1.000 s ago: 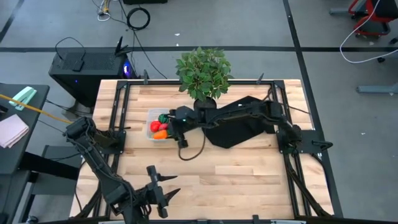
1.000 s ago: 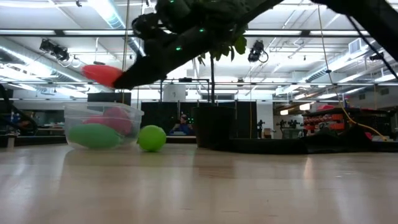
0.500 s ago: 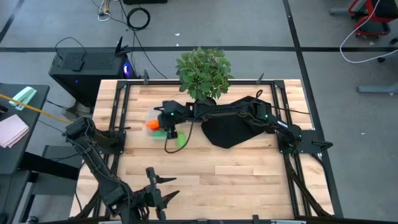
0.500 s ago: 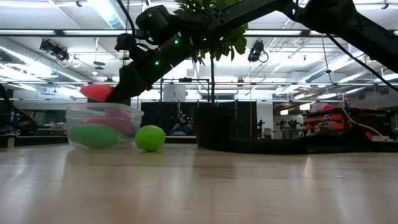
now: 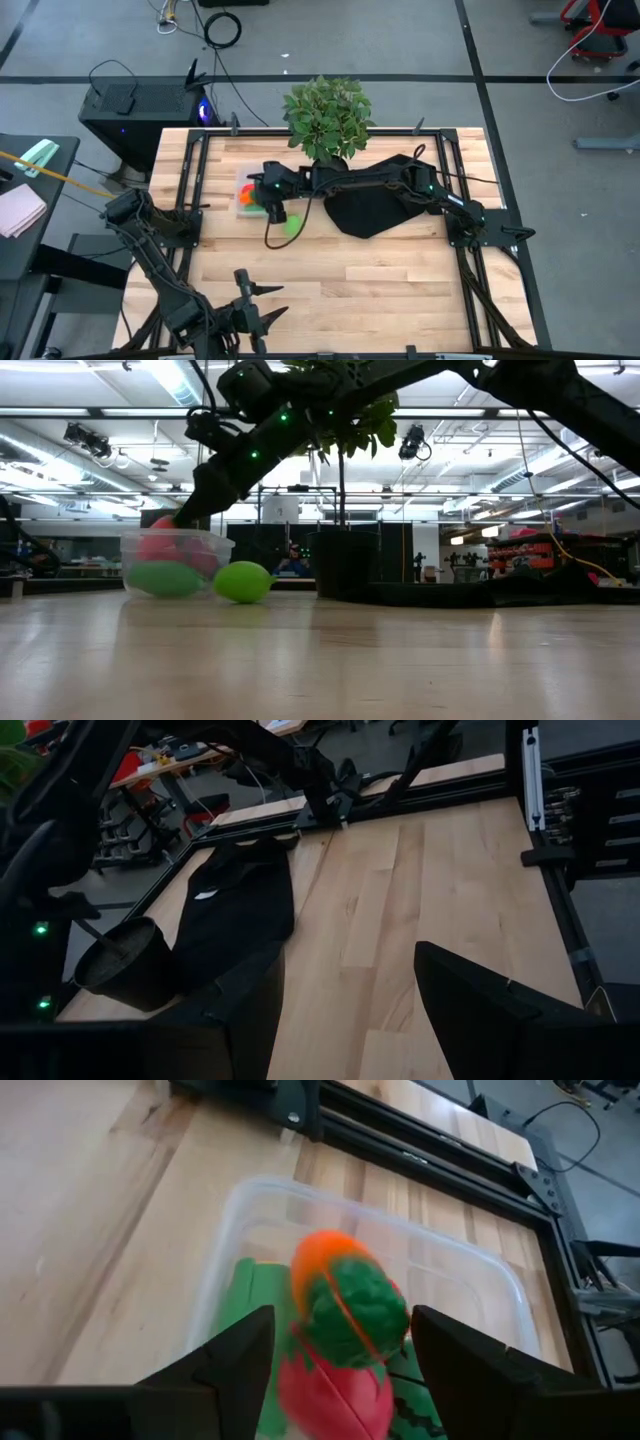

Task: Pick and placing Produce into tupperware
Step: Put the melon into the bin

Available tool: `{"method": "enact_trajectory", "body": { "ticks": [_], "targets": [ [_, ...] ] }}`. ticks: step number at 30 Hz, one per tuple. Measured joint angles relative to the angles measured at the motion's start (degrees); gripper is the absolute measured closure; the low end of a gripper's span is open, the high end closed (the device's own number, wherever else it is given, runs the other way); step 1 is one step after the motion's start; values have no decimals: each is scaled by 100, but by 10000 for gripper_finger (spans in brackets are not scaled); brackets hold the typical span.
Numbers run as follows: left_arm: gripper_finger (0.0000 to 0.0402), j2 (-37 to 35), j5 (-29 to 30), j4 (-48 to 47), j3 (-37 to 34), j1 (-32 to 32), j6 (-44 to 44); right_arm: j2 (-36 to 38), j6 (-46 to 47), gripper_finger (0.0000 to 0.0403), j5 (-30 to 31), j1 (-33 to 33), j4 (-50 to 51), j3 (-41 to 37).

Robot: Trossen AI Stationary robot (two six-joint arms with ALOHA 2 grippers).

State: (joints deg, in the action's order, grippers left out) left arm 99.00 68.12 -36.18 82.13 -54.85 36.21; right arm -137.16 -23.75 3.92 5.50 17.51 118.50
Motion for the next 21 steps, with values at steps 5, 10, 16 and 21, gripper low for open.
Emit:
{"method": "enact_trajectory", "body": {
  "ticks": [5,10,16,21],
  "targets": [
    [171,0,-2,-2,0,0,2,5,2,153,39,-139,214,0],
    [171,0,-2,-7,0,-13,4,202,10,156,125,-359,1091,0],
    [171,0,0,-16,0,-35,12,570,173,158,141,-658,2249,-2],
    [171,0,4,-4,0,-37,17,992,572,160,71,-983,3054,-2]
  ]
}}
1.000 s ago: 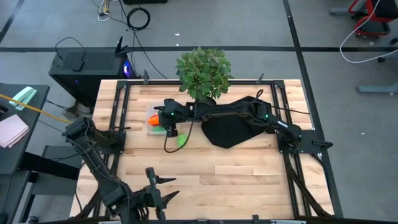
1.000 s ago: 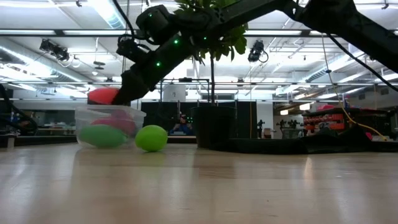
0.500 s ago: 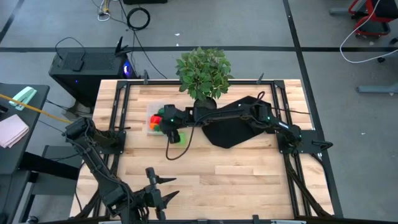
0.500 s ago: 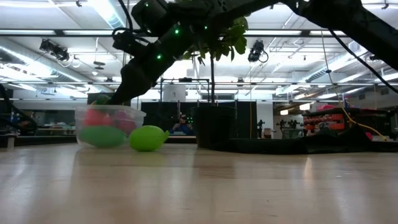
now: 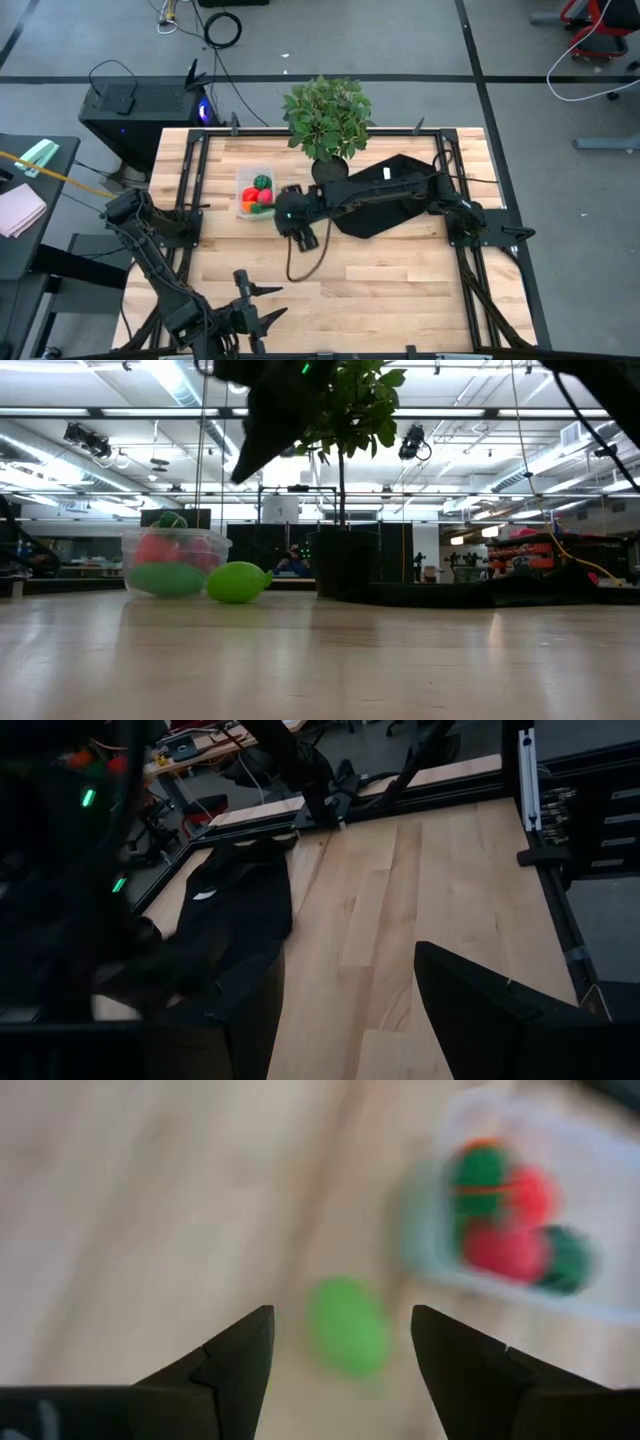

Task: Pick and placing Produce into tupperware
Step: Put the melon into the bin

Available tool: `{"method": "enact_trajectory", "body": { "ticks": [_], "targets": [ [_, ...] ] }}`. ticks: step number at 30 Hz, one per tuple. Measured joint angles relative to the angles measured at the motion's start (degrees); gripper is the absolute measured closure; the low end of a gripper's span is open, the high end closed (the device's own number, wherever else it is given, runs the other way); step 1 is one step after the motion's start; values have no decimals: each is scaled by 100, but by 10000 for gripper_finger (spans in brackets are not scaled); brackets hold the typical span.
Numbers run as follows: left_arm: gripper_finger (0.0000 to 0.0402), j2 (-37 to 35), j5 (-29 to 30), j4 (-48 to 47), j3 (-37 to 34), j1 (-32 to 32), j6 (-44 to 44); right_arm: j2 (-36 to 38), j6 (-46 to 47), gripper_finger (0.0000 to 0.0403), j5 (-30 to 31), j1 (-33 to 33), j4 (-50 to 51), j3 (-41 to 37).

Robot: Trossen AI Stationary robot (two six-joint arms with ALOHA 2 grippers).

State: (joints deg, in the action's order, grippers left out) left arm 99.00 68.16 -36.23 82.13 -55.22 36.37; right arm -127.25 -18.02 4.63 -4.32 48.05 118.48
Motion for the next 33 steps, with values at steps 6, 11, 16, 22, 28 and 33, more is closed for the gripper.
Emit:
{"method": "enact_trajectory", "body": {
  "ticks": [6,11,16,22,28,33],
  "targets": [
    [171,0,7,-9,0,16,-1,429,601,162,-354,-907,863,-599],
    [171,0,9,-37,0,251,70,991,1268,163,-140,-1755,-34,-2181],
    [171,34,-9,-297,-3,837,632,1770,2102,163,856,-2283,-1182,-3884],
    [170,190,-1043,-435,-181,1837,1380,2879,3184,163,1393,-2442,-2111,-5396],
    [169,265,-2051,-620,-192,2714,1309,3831,3484,163,1446,-2614,-2926,-6533],
    [144,261,-2716,-762,-188,3344,907,4225,3434,163,1459,-2662,-3605,-7058]
  ]
}}
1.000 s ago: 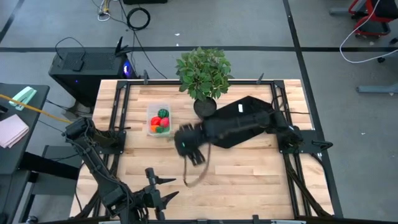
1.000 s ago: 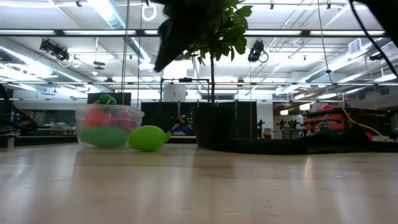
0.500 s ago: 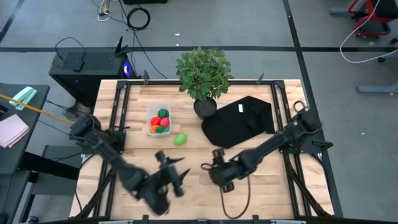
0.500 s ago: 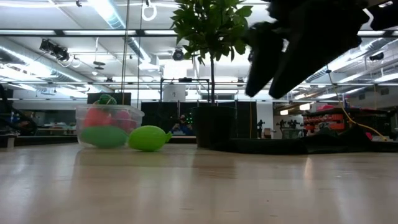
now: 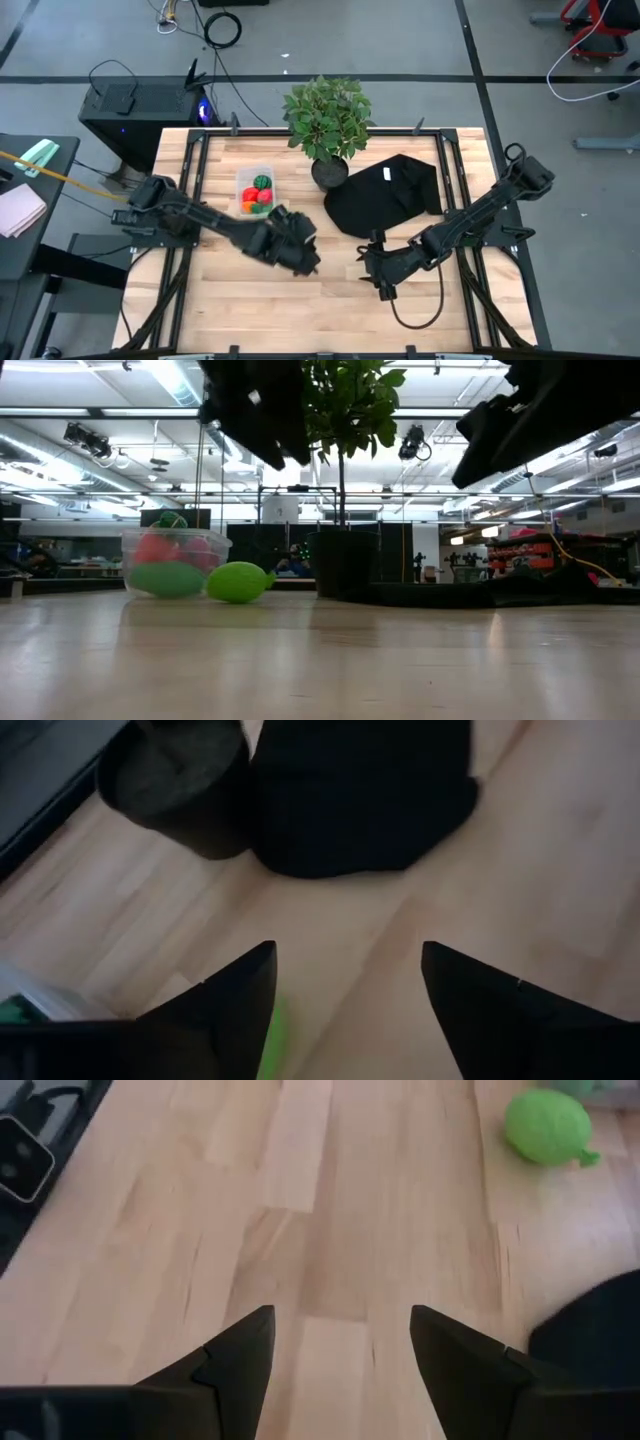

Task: Pick and placing Produce into tupperware
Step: Put the melon into the bin

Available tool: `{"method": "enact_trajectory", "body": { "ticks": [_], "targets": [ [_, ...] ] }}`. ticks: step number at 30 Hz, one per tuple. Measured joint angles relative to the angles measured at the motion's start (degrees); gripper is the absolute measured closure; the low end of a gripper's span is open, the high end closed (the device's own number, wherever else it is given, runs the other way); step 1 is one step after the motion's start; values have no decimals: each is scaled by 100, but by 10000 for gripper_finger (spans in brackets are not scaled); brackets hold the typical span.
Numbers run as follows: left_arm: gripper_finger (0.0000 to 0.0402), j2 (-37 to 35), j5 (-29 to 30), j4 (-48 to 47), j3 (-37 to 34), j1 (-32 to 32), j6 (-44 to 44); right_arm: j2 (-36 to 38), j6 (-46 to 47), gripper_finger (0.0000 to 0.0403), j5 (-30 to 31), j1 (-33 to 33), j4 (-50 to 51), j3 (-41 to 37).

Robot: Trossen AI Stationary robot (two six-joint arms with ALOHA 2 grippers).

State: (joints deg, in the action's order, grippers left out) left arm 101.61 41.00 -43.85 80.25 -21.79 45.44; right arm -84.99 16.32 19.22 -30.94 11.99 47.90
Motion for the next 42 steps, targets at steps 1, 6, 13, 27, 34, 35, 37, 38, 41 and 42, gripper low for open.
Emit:
{"method": "enact_trajectory", "body": {
  "ticks": [1,6,13,27,34,35,37,38,41,42],
  "targets": [
    [136,33,-83,-15,0,111,-183,31,-25,163,1,0,-59,-54],
    [95,208,-452,-231,9,543,-561,50,-127,163,2,2,-51,-118],
    [68,636,-527,-665,4,875,-535,20,-171,163,43,18,-173,-94],
    [72,1057,-1532,-877,4,1282,-375,31,45,163,51,57,-398,-96],
    [72,1057,-1932,-1019,4,1425,-481,31,66,163,46,57,-487,-96],
    [72,1057,-1967,-1062,4,1441,-519,31,66,163,46,55,-510,-96],
    [72,1057,-2042,-1200,4,1482,-585,31,64,163,46,57,-529,-96],
    [71,1057,-2110,-1214,4,1502,-620,31,63,163,46,57,-531,-96],
    [64,1057,-2236,-1205,4,1535,-712,31,59,163,45,57,-557,-96],
    [62,1057,-2243,-1178,4,1537,-743,31,59,163,46,57,-554,-96]
  ]
}}
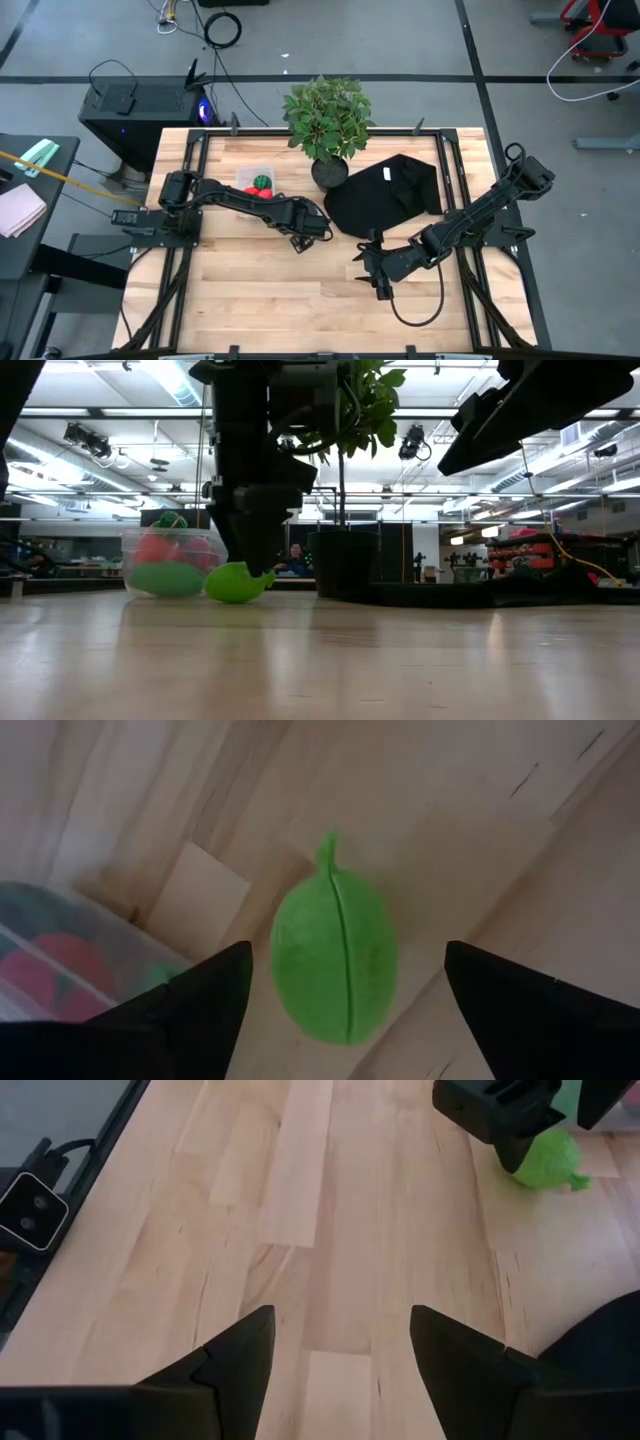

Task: Pick and placing Produce into tupperware
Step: Put the melon into the bin

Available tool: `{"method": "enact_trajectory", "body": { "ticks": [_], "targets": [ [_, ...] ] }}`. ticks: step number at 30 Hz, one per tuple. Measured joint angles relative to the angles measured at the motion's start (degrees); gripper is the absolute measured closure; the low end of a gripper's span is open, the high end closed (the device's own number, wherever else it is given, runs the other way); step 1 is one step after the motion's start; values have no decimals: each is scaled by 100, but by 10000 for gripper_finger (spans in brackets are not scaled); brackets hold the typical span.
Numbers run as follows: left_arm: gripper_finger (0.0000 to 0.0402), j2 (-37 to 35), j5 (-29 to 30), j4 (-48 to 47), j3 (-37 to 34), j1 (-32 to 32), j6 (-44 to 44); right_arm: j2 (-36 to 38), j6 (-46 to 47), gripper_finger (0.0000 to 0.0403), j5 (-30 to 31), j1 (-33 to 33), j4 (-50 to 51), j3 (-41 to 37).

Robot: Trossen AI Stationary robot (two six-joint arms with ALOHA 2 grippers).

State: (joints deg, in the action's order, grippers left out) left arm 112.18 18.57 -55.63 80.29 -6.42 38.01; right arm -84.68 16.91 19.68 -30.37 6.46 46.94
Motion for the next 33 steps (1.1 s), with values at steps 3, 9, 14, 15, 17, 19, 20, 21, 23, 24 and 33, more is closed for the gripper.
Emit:
{"method": "enact_trajectory", "body": {
  "ticks": [3,9,14,15,17,19,20,21,23,24,33],
  "targets": [
    [53,0,12,10,0,3,-72,0,-10,163,0,0,-4,0],
    [49,202,30,55,-2,26,-427,0,-48,163,-2,0,-48,2],
    [49,529,-60,57,8,24,-844,0,-52,163,-2,0,-73,2],
    [49,567,-67,43,29,24,-889,0,-55,163,-2,0,-76,2],
    [49,620,-102,60,27,25,-917,0,-55,163,0,0,-80,2],
    [49,643,-129,62,26,24,-944,0,-57,163,-1,0,-89,3],
    [49,645,-136,62,26,24,-946,0,-57,163,0,0,-89,3],
    [50,647,-144,65,24,22,-948,0,-57,163,-2,0,-97,3],
    [55,651,-159,73,22,17,-995,0,-57,163,0,0,-96,3],
    [59,654,-160,78,21,12,-1001,0,-57,163,0,0,-96,2],
    [132,615,-195,120,8,4,-869,0,-57,163,0,0,-96,3]
  ]
}}
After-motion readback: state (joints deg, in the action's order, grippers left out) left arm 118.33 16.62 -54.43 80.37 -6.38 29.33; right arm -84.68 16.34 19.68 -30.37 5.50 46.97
